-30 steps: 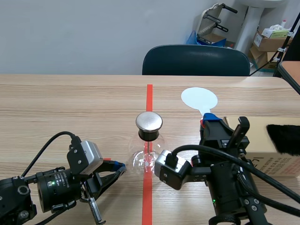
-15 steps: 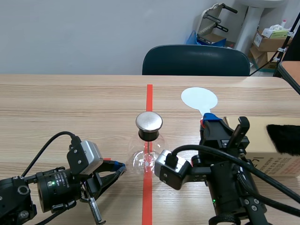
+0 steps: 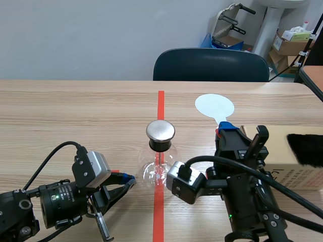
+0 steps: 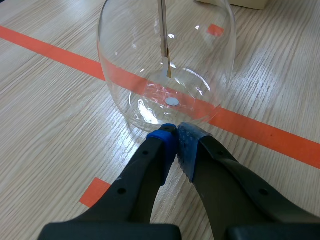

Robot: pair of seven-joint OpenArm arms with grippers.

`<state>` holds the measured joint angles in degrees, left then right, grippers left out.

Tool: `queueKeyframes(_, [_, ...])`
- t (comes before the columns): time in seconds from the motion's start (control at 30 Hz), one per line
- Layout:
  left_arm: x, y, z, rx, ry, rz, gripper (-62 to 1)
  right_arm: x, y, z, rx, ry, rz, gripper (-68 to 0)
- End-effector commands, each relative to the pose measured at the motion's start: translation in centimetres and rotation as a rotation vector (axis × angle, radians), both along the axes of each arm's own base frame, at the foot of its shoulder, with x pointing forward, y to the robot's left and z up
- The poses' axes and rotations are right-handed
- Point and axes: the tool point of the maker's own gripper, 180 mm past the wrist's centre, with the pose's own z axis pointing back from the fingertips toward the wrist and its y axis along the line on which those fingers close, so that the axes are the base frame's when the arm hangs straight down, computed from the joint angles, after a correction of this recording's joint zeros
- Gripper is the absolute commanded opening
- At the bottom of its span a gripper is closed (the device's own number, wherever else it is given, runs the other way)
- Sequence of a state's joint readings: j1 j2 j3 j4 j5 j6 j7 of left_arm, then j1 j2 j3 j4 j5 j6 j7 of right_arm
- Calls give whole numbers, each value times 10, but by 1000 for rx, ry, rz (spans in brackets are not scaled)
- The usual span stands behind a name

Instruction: Do the electroscope experiment

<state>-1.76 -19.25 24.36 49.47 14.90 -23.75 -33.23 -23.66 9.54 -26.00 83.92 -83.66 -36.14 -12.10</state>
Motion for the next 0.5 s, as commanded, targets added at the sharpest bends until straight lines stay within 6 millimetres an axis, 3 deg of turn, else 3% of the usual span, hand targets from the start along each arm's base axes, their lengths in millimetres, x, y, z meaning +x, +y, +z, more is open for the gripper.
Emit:
queueKeyframes(0.0, [5, 1, 8, -25, -23, 5, -569, 5, -2, 13, 5, -44, -4, -667])
queueKeyframes(0.47, [2, 5, 6, -17, -6, -8, -569, 5, 0, 13, 4, -44, 9, -667])
